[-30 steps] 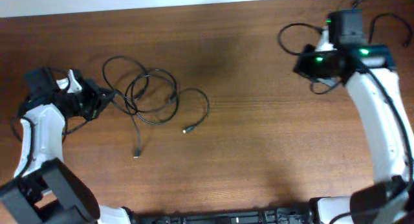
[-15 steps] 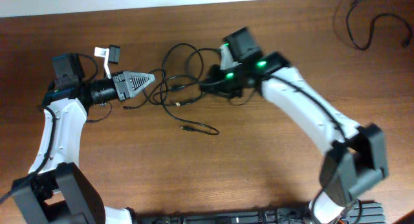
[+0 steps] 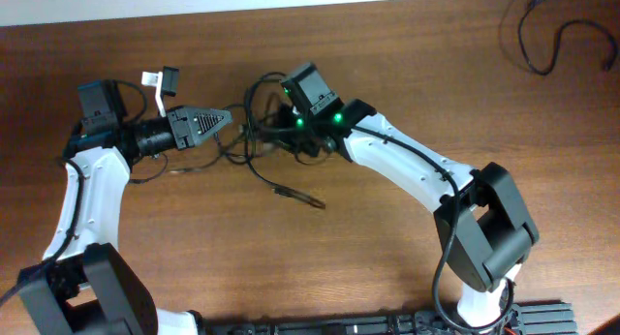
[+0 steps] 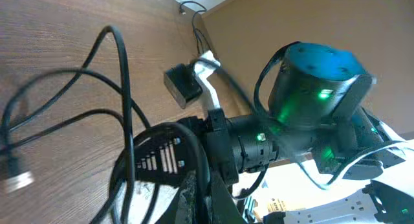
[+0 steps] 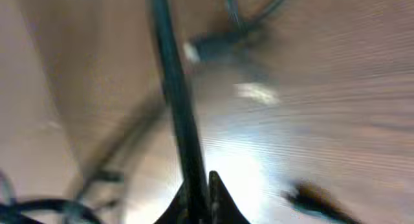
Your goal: Untangle cables
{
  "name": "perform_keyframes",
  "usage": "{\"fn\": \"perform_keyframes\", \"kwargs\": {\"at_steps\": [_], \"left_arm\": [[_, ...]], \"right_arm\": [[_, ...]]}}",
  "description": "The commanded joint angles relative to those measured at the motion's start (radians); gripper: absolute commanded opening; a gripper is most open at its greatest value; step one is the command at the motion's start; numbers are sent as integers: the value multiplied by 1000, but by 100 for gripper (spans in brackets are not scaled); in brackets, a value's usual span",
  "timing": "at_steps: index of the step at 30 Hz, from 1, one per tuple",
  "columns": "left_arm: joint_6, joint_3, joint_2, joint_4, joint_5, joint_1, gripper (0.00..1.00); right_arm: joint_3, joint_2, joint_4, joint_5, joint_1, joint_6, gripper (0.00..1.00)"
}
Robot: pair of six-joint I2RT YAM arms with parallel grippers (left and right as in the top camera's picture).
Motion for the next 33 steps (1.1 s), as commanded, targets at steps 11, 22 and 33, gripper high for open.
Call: {"fn": "perform_keyframes", "kwargs": {"at_steps": [11, 22, 33], "left_arm": [[-385, 15, -26, 0, -604, 198, 0], [-616, 14, -26, 82, -1182, 174, 0], [-497, 11, -21, 77, -1267, -282, 0]], "right_arm": [[1, -527, -639, 440, -686, -391, 4], [1, -528, -703, 602, -1148, -442, 4], [439, -545, -814, 662, -1533, -484, 4]]}}
